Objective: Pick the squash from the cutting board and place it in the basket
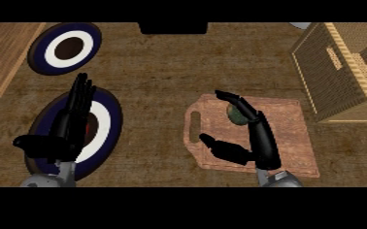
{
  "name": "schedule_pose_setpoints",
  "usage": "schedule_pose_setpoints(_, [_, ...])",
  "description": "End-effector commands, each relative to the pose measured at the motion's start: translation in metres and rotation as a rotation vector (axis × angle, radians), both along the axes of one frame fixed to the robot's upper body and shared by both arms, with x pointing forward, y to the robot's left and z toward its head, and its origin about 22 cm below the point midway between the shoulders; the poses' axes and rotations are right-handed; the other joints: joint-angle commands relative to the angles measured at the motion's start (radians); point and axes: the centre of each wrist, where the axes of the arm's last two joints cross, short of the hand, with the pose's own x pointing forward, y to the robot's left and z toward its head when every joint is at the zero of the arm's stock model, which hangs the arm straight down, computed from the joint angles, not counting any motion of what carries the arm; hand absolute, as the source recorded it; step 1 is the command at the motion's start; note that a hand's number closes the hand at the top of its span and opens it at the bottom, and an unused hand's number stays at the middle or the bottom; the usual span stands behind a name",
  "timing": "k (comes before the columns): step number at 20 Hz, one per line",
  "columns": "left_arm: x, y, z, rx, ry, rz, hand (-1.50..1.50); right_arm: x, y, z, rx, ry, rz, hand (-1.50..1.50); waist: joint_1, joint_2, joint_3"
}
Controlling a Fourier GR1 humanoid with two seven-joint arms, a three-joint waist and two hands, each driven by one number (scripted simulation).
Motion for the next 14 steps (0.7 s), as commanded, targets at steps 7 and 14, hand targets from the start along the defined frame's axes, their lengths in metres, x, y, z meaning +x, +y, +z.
schedule_pose_setpoints(7, [-0.008,0.008,0.003,-0.002,0.013,0.032,0.00,-0.001,-0.056,0.016,-0.471,0.142,-0.526,-1.50,-0.040,-0.013,-0.011])
schedule_pose_setpoints(14, [-0.010,0.001,0.006,-0.002,0.007,0.011,0.00,-0.004,-0.045,0.093,-0.778,0.369,-0.417,-1.50,-0.013,-0.009,-0.008])
